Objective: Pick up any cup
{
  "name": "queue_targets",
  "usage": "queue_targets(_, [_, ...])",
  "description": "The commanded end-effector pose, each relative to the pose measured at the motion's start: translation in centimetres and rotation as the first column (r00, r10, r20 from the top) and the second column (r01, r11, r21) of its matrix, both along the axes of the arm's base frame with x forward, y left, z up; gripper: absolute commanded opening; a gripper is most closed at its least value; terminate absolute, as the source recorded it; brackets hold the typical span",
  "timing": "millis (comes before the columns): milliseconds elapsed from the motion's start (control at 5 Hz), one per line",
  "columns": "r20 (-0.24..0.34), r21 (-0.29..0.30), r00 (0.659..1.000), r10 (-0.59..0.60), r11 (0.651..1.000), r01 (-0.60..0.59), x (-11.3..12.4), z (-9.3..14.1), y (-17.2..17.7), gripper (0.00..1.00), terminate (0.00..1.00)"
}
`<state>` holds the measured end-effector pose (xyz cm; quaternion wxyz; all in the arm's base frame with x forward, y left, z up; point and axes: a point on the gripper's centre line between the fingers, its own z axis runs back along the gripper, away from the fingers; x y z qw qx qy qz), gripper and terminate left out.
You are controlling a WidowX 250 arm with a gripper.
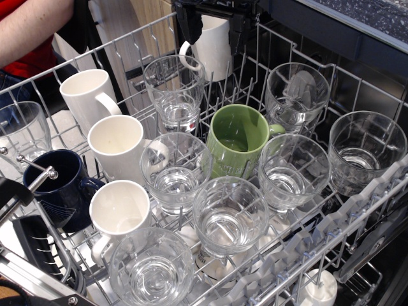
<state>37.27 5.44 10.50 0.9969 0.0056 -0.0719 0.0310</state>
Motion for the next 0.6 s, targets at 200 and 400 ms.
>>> queue_targets(200, [0.029,0.024,1.0,0.004,1.0,-0.005,0.7,-1.2,0.7,1.0,0.0])
queue_targets(400, [0.044,0.018,0.999,-0.006,1.0,0.005,1.3,-2.1,1.0,1.0,0.0])
